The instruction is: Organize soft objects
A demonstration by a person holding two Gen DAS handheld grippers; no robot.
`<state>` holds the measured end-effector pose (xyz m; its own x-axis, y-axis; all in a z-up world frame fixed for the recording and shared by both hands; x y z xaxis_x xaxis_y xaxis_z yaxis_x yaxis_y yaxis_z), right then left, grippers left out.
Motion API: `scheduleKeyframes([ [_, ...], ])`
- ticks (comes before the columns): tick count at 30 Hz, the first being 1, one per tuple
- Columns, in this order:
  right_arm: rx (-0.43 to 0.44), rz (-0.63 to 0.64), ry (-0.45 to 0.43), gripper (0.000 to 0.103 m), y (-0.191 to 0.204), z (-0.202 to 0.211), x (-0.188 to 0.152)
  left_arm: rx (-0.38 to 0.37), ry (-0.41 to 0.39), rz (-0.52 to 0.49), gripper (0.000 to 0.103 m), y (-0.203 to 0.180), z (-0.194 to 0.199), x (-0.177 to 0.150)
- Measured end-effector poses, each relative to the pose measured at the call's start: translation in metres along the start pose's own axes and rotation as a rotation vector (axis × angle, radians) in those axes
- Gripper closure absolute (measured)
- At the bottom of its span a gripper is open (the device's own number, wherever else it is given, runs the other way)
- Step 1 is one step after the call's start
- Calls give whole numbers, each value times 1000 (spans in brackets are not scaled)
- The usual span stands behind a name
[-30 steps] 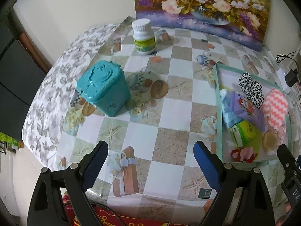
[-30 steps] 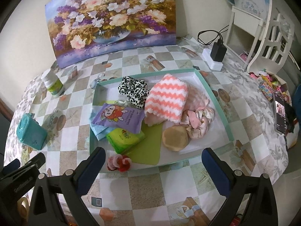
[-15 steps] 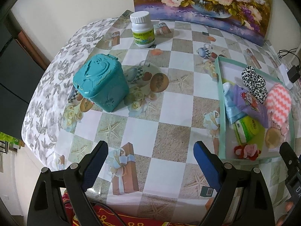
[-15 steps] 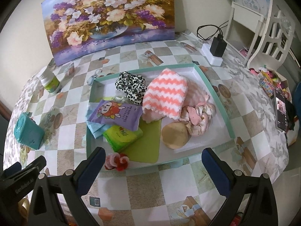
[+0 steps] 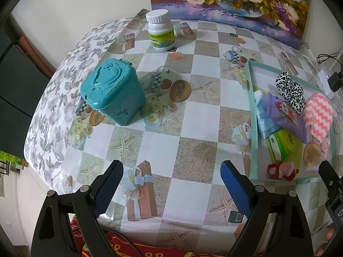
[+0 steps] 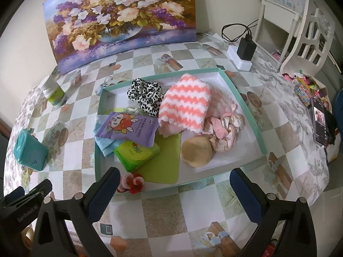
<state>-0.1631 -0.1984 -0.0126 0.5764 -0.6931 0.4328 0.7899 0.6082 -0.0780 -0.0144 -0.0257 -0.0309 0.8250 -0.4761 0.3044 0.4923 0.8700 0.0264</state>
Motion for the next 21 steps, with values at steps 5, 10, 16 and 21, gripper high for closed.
scheduleKeyframes([
  [5,0,0,1,0,0,0,0,0,7,2,11,1,-1,0],
  [10,0,1,5,0,0,-2,-2,0,12,-2,11,1,-3,-1],
  [16,-1,5,11,0,1,-3,-2,0,16,-3,11,0,-4,-1],
  [21,-2,5,12,0,1,-3,-1,-1,18,-4,11,0,-4,-1],
])
Point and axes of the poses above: each gripper's, at about its wrist camera, not at the fingertips, and z roughly against the way its jaws point, y to its left, x to its top, the point moved 3 cm from there along -z, roughly the way its jaws point, and after that the axes turned 5 degrees about -x, right-handed, at the moved point
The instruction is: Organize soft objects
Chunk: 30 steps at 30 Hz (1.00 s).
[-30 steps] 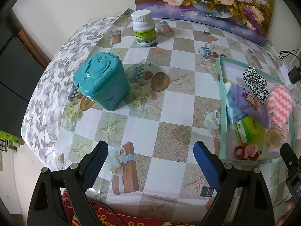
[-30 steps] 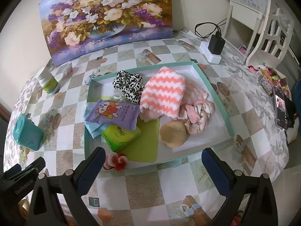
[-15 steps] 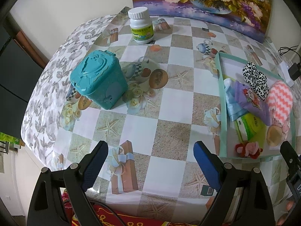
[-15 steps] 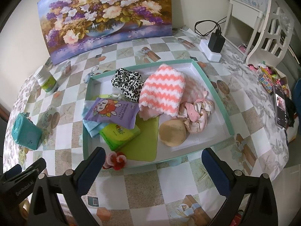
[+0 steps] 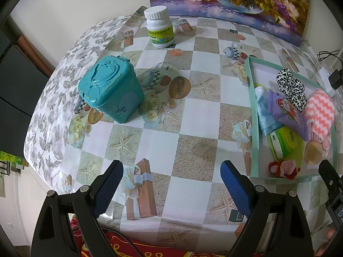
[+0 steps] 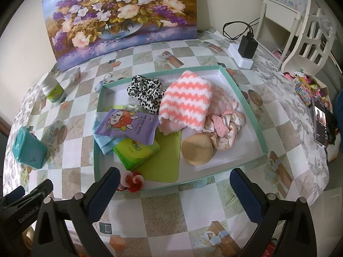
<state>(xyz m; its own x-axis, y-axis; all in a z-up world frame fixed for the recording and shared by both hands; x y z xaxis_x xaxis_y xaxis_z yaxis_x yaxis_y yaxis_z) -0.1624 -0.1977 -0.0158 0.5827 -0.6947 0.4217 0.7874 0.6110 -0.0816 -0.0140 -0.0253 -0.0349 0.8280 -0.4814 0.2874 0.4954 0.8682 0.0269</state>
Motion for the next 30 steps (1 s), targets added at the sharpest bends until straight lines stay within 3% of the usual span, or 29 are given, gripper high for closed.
scheduleKeyframes([
  [30,2,2,1,0,-1,-1,0,0,-1,22,11,3,1,0],
])
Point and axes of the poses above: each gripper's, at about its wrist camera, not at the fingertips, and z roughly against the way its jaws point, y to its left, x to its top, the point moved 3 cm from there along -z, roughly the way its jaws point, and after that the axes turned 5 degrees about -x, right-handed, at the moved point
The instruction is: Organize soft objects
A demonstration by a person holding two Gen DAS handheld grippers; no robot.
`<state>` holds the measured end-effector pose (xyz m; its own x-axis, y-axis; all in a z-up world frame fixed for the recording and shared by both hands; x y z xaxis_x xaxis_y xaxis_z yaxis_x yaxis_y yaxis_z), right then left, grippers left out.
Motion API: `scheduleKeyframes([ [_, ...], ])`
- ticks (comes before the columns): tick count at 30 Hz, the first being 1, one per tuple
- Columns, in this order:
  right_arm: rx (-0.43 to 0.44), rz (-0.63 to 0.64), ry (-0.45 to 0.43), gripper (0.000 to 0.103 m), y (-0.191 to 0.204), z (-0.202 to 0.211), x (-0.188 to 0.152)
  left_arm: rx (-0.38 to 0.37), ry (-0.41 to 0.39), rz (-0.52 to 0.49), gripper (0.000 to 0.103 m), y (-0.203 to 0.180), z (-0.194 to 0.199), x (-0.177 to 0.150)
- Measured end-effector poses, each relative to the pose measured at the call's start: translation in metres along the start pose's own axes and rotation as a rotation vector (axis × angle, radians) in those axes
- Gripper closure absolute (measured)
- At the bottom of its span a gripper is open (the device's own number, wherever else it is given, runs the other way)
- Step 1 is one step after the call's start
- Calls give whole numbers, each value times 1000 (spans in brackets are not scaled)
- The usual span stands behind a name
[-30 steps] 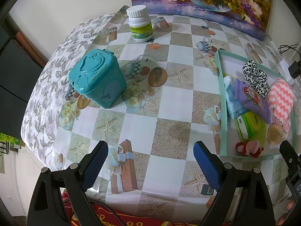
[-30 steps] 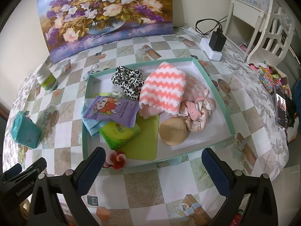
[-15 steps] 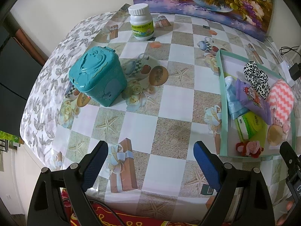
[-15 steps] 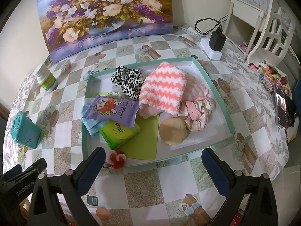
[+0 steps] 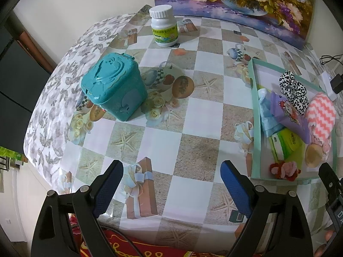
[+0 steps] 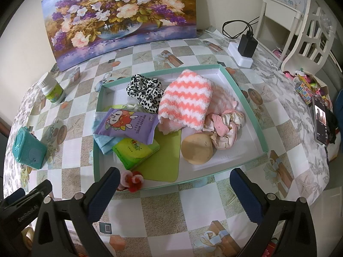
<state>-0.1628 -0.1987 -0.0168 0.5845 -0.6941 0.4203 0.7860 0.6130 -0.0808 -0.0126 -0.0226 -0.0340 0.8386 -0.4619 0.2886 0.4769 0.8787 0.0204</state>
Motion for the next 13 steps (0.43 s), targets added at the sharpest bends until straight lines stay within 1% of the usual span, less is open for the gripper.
scheduleKeyframes([
  [6,0,0,0,0,0,0,0,-1,-8,-10,11,-3,2,0],
  [13,0,1,1,0,0,0,0,-9,-2,9,11,-1,1,1],
])
Point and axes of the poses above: each gripper's, at about its wrist camera, not at the fingertips, and z roughly against the way its jaws point, y to its left, x to its top, the point moved 3 cm from there along -z, roughly the way its jaws point, and after that the axes turned 5 degrees about -x, right-handed, at the moved point
